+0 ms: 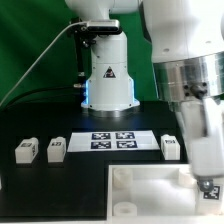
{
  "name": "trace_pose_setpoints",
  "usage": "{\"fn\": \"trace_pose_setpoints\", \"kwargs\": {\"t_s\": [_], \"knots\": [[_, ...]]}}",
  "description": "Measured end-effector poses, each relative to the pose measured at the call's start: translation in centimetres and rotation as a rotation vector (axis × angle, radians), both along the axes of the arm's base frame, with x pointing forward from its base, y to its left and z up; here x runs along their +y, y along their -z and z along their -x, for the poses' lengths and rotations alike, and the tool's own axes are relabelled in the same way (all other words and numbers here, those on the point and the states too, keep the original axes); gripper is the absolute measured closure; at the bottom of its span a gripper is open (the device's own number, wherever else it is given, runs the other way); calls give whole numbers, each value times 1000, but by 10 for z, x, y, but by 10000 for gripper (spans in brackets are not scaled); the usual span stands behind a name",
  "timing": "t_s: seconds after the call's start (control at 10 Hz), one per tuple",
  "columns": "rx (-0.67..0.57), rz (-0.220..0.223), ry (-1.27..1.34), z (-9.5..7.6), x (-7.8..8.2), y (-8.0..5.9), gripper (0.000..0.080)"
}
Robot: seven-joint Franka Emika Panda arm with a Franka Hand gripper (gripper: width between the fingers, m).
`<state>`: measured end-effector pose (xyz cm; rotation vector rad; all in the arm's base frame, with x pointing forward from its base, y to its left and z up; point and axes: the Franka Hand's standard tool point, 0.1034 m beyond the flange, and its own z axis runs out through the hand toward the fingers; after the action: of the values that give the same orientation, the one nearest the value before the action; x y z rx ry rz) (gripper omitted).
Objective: Assemble one leg
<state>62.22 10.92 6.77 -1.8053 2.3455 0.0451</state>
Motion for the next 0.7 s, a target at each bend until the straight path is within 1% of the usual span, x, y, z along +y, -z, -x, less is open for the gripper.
{"fn": "trace_pose_setpoints", "kwargs": {"t_s": [0.3, 0.4, 0.6, 0.7], "knots": [[42, 3, 210, 2, -5, -1, 505], [51, 7, 241, 2, -10, -1, 505], [46, 14, 191, 3, -9, 0, 501], [47, 14, 191, 3, -9, 0, 321]]}}
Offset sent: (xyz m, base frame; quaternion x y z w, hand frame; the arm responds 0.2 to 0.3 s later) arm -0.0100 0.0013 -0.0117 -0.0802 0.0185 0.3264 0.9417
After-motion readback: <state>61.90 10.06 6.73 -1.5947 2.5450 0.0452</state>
